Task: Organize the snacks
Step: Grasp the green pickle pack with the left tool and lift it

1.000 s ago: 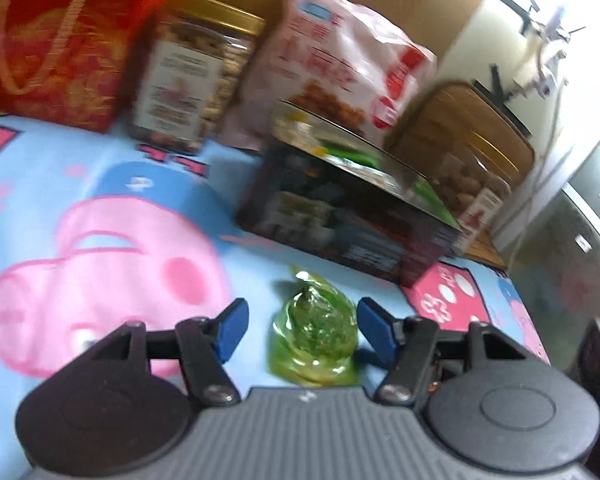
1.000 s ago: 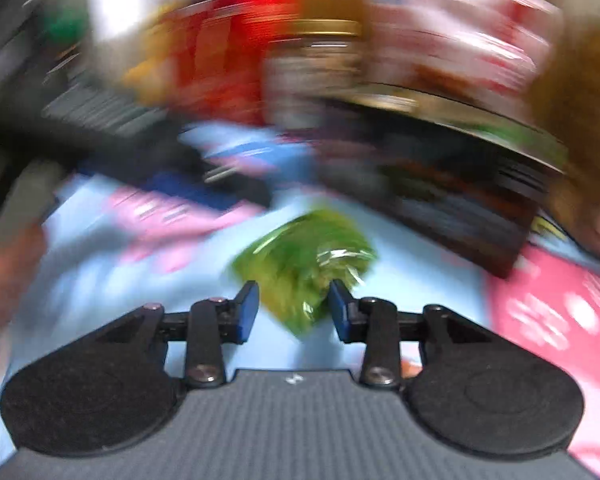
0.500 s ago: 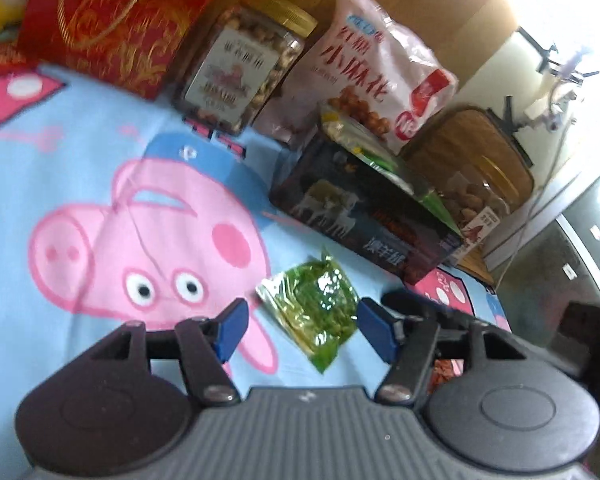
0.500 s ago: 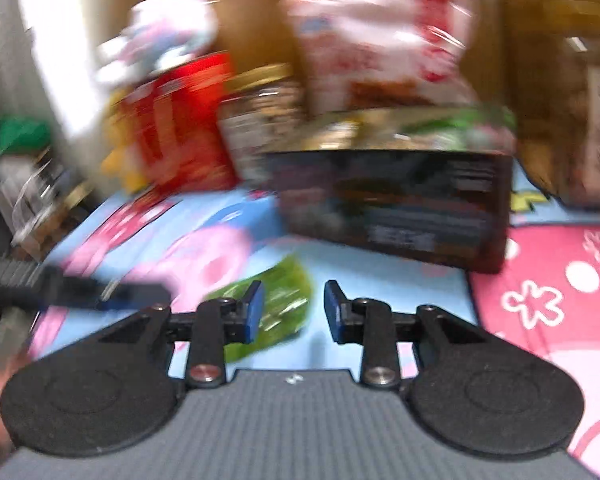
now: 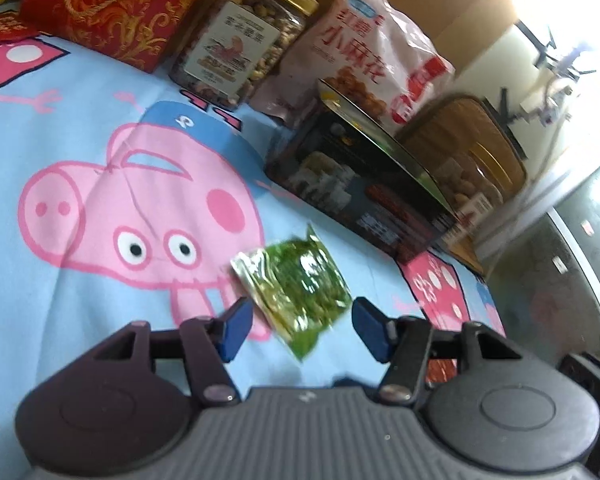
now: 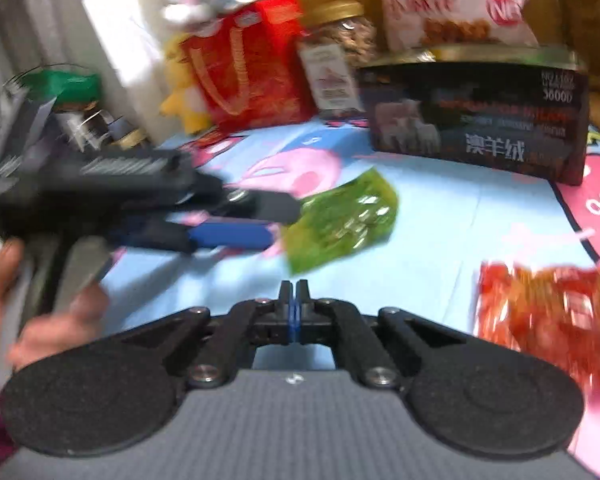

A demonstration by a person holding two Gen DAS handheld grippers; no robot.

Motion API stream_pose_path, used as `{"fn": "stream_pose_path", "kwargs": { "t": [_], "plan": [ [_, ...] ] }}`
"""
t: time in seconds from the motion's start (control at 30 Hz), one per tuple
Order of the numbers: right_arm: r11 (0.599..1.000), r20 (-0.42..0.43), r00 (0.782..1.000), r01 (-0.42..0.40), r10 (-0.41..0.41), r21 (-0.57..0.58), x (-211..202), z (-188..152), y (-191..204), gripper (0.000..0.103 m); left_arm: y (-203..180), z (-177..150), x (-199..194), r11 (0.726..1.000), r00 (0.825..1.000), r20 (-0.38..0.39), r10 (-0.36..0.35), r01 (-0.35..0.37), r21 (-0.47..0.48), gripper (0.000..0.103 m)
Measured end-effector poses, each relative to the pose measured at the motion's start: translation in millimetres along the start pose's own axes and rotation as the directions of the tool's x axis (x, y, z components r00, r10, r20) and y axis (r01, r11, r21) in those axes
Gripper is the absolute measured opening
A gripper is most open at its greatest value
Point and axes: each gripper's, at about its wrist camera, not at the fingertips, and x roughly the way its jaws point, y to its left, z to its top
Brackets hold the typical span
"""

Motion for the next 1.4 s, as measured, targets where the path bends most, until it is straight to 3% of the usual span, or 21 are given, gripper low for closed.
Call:
{"fn": "stream_pose_path", "kwargs": {
  "t": [0.07, 0.13, 0.3, 0.37, 0.47, 0.5, 0.6, 0.73, 0.8, 0.9, 0.97, 1.07, 1.27, 1.33, 1.4],
  "plan": [
    [1.0, 0.031, 1.0, -0.004, 0.004, -0.016, -10, -2, 4, 0.007, 1, -1, -3, 1.0, 1.0, -0.001, -0.004, 0.004, 0.006, 0.059],
    [0.999, 0.064, 0.997, 0.047, -0.045, -0.024, -11, 9, 0, 0.009, 1, 1, -4, 1.0, 1.0, 0.002, 0.001, -0.001, -0.006, 0.059],
    [0.983, 0.092, 0.991, 0.084, -0.1, 0.161, 10, 49, -48, 0.011, 5, 1, -3, 0.999, 1.0, 0.005, 0.006, -0.006, -0.05, 0.059],
    [0.978, 0.077, 0.99, 0.102, -0.118, 0.184, 24, 54, -58, 0.012, 5, 1, -2, 0.998, 1.0, 0.009, 0.005, -0.004, -0.061, 0.059],
    [0.971, 0.042, 0.996, 0.066, -0.078, 0.23, 39, 51, -65, 0.011, 7, 2, -1, 0.998, 1.0, 0.013, -0.002, 0.002, -0.065, 0.056],
    [0.971, 0.032, 0.998, 0.038, -0.047, 0.235, 38, 48, -63, 0.007, 7, 1, 0, 0.998, 1.0, 0.016, 0.0, 0.001, -0.063, 0.056],
    [0.973, 0.023, 1.0, -0.019, 0.014, 0.231, 16, 26, -46, 0.007, 8, 0, -2, 0.999, 1.0, 0.014, -0.016, 0.017, -0.051, 0.055],
    [0.981, 0.026, 0.996, -0.087, 0.083, 0.172, -11, 0, -25, 0.01, 8, -8, 1, 0.996, 0.995, -0.044, -0.086, 0.084, -0.033, 0.032],
    [0.993, 0.044, 0.998, -0.044, 0.04, 0.106, -20, -6, -15, 0.012, 6, -14, 0, 0.997, 0.996, -0.049, -0.072, 0.072, 0.004, 0.024],
    [0.998, 0.06, 0.997, 0.053, -0.055, 0.035, -21, -4, -15, 0.034, 8, -15, -1, 0.998, 0.997, -0.047, -0.059, 0.059, 0.006, 0.017],
    [0.996, 0.055, 0.998, 0.014, -0.019, 0.087, -17, 2, -24, 0.035, 12, -13, -1, 0.997, 0.996, -0.055, -0.077, 0.076, -0.026, 0.008],
    [0.977, 0.068, 0.997, -0.042, 0.028, 0.21, -12, 9, -42, 0.037, 16, -12, -8, 0.991, 0.991, -0.053, -0.126, 0.124, -0.055, 0.007],
    [0.864, 0.113, 0.981, -0.191, 0.155, 0.465, -2, 8, -77, 0.036, 26, -16, -29, 0.965, 0.969, -0.048, -0.242, 0.235, -0.112, 0.006],
    [0.856, 0.11, 0.979, -0.201, 0.168, 0.477, 2, 12, -73, 0.039, 28, -19, -34, 0.962, 0.968, -0.046, -0.247, 0.24, -0.13, 0.006],
    [0.874, 0.096, 0.982, -0.188, 0.162, 0.448, 9, 18, -66, 0.046, 29, -23, -37, 0.967, 0.974, -0.04, -0.225, 0.218, -0.134, 0.006]
  ]
}}
